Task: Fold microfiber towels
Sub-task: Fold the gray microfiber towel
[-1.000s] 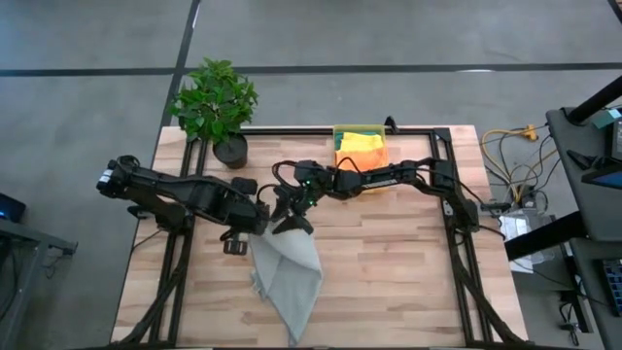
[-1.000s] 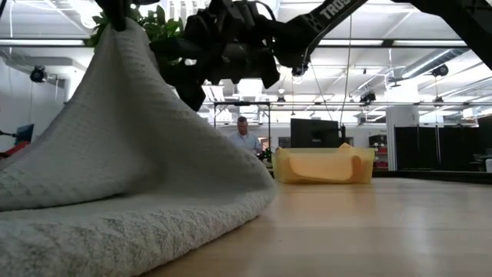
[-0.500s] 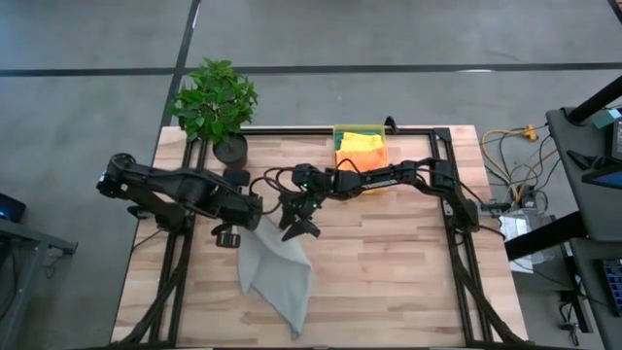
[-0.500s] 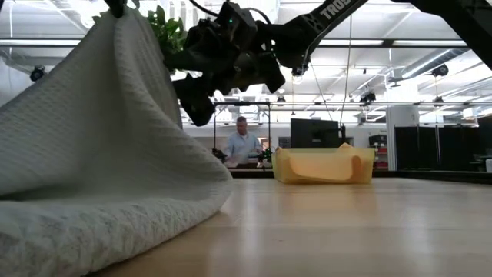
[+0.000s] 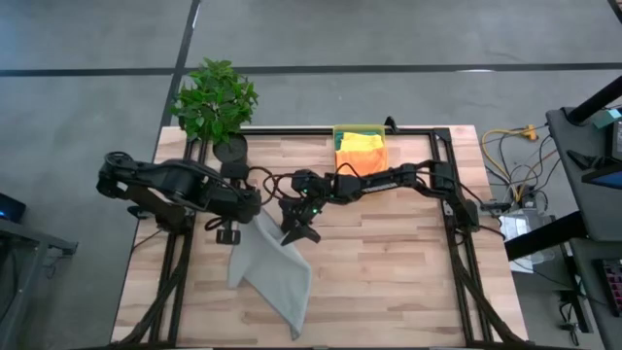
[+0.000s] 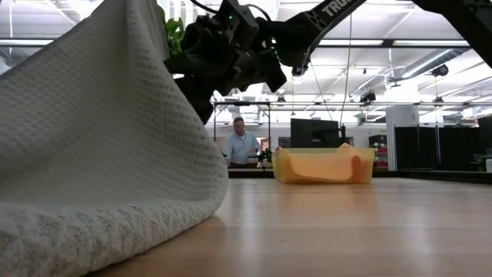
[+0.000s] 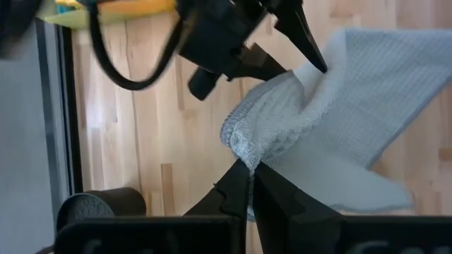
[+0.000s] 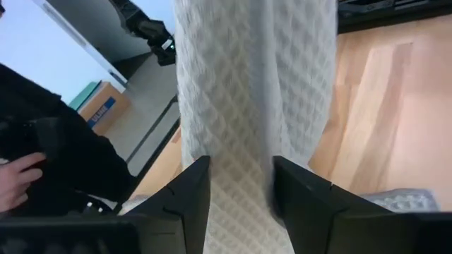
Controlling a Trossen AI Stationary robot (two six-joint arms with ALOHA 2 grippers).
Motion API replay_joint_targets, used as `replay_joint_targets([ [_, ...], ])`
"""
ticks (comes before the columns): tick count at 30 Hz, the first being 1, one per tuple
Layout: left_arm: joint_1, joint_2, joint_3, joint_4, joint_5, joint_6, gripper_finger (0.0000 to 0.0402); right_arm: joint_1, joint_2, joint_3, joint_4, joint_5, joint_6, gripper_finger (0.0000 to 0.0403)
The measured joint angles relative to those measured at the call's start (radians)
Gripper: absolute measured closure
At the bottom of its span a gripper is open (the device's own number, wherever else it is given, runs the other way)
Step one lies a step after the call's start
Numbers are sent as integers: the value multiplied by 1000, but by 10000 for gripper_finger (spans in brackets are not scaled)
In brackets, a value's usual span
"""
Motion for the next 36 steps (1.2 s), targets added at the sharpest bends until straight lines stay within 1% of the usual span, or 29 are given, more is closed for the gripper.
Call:
replay_joint_targets([
  [11, 0, 0, 50, 0, 1, 4, 402, 20, 0, -42, 0, 20, 2, 259],
  [21, -6, 0, 82, 0, 24, 62, 402, 25, 0, -46, -19, 16, 17, 268],
  [27, -8, 0, 87, 0, 45, 107, 402, 30, 0, -45, -160, -60, 9, 269],
  [31, -8, 0, 85, 0, 47, 111, 402, 43, 0, -46, -290, -65, -46, 269],
  [36, -8, 0, 81, 0, 47, 113, 402, 60, 0, -46, -407, -68, -98, 269],
])
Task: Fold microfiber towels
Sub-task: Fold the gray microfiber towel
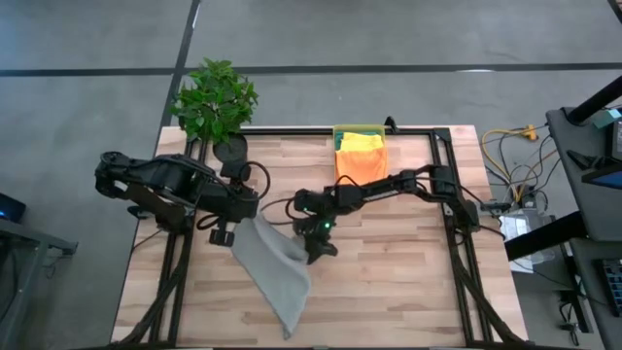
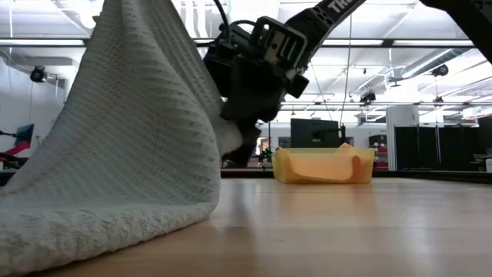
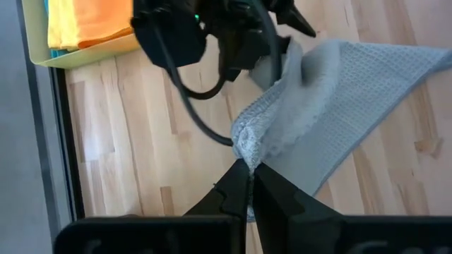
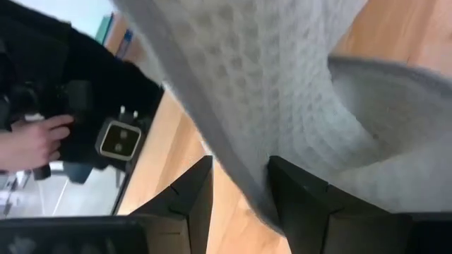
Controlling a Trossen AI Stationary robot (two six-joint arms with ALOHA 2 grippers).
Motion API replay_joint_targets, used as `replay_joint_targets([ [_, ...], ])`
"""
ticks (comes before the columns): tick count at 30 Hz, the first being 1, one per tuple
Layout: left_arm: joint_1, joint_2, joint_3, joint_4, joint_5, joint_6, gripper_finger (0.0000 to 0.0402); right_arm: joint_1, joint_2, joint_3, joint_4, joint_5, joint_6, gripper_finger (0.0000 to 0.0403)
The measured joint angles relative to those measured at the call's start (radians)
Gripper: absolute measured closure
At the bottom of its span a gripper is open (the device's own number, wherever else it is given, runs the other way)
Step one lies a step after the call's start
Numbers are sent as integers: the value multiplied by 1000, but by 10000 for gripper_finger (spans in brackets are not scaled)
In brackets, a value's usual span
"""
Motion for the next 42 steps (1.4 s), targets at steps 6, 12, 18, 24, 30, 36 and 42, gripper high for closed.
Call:
replay_joint_targets([
  [6, 0, 0, -3, 0, 1, 0, 402, 9, 0, 0, -94, 0, -18, 269],
  [12, 0, 0, -6, 0, 1, 1, 402, 18, -1, 0, -108, 64, -42, 269],
  [18, 0, 0, -6, 0, 1, 0, 402, 30, -1, -2, -114, 241, -151, 269],
  [24, 0, -3, -4, 0, 16, -7, 402, 47, -1, -4, -115, 425, -252, 269],
  [30, 0, -8, -4, 0, 37, -7, 402, 47, -1, -17, -113, 527, -282, 269],
  [36, 0, -14, -2, 0, 37, -7, 402, 49, -6, -35, -104, 610, -261, 317],
  [42, 0, -14, -3, 0, 37, -7, 402, 48, -34, -40, -176, 618, -213, 389],
])
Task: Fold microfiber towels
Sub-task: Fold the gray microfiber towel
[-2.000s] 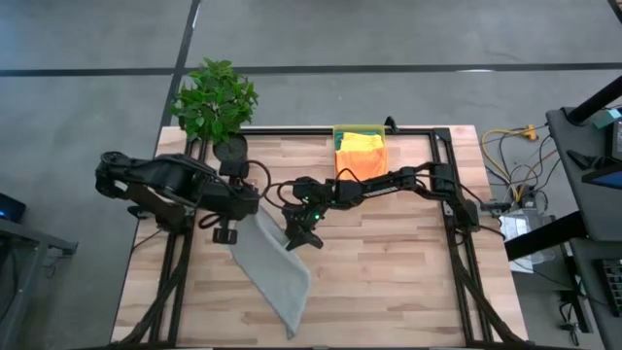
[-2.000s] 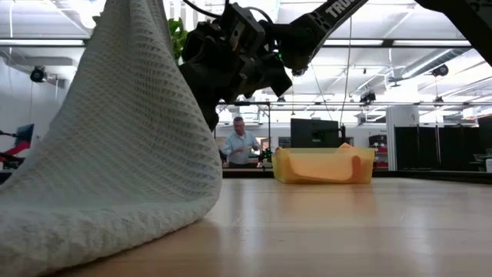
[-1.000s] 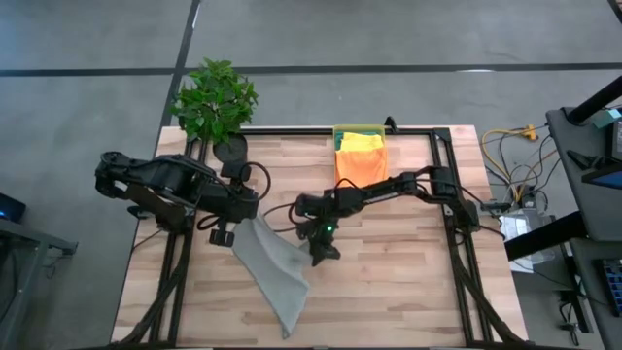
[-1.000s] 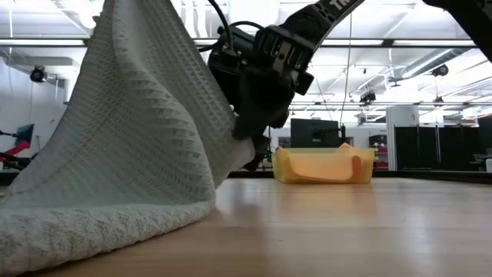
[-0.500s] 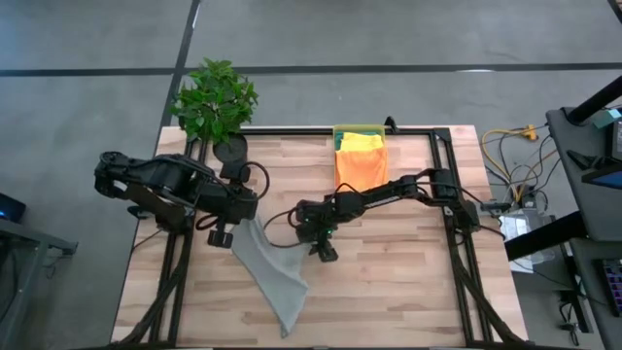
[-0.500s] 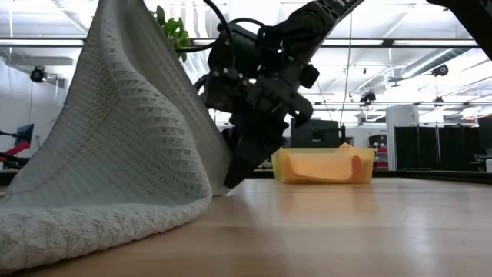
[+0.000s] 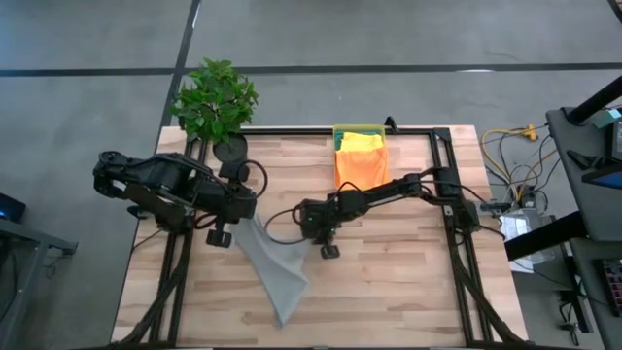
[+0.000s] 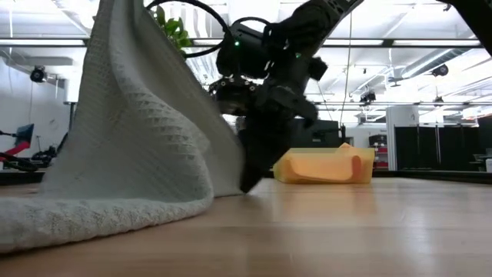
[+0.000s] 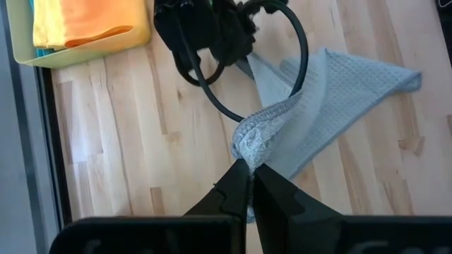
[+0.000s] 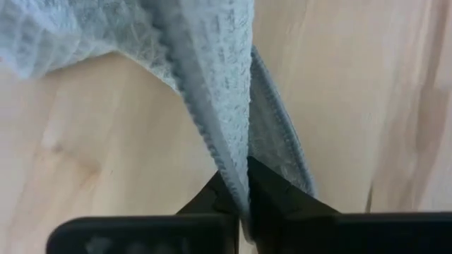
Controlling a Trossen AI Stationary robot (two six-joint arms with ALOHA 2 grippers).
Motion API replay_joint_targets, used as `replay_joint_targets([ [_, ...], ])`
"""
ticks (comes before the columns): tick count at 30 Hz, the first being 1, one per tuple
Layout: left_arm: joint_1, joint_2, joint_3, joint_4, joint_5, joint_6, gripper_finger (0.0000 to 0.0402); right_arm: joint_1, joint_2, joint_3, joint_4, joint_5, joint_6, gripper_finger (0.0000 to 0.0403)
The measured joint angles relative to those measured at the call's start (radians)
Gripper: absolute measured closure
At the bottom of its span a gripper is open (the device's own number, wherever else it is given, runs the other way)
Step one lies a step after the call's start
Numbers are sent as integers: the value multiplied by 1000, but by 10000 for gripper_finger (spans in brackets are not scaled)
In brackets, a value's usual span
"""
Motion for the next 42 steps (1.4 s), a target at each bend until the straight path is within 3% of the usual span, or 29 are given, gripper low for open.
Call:
replay_joint_targets([
  [9, 0, -9, -2, 0, 7, 0, 402, 8, -221, 21, -497, -35, -3, 394],
  [20, -10, -5, -3, 6, 9, -98, 402, 64, -516, 21, -811, -50, 106, 394],
  [26, -88, -5, -9, 121, 39, -169, 402, 158, -596, 21, -832, -130, 261, 394],
  [33, -215, -4, -27, 282, 40, -280, 402, 323, -586, 39, -817, -263, 454, 394],
  [42, -382, -3, -31, 564, 67, -387, 401, 451, -575, 190, -781, -423, 718, 394],
])
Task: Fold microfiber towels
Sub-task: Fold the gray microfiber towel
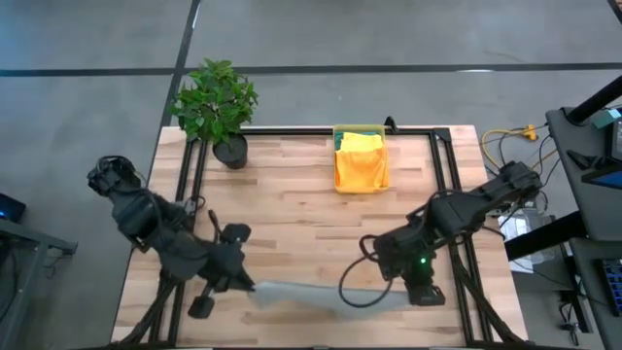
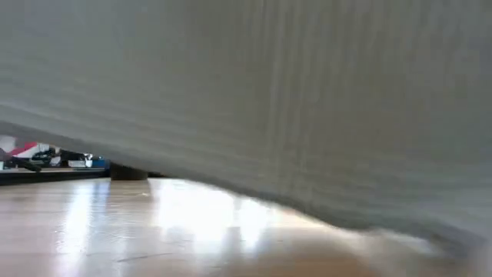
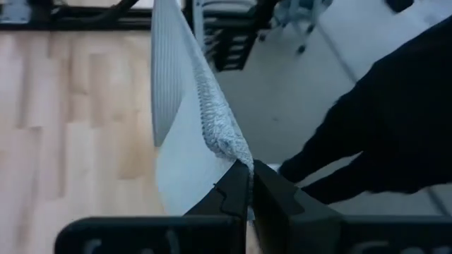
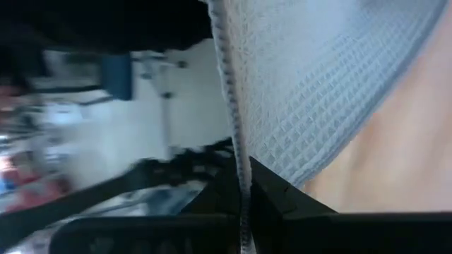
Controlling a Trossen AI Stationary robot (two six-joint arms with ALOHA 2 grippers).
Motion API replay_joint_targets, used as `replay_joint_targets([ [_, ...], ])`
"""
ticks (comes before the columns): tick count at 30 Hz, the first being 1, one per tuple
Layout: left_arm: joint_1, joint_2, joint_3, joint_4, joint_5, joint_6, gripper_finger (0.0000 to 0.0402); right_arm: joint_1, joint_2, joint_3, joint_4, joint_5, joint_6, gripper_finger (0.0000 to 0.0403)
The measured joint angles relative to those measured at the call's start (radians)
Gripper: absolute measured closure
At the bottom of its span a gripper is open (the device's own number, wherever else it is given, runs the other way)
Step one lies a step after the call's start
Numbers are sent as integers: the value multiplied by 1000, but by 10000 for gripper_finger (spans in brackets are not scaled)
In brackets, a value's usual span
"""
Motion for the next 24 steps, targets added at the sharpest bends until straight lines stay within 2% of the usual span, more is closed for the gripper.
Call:
replay_joint_targets([
  [5, -36, 21, -4, 31, 2, -69, 401, 40, 0, 74, 63, -115, 176, 394],
  [10, -55, 73, -5, 16, 5, -85, 401, 65, 0, 75, 147, -136, 230, 394],
  [18, -55, 191, -6, -131, 4, -85, 401, 45, 42, -48, 156, -132, 97, 394],
  [24, -55, 229, -8, -163, -26, -82, 402, 11, 59, -162, 151, -109, 13, 394],
])
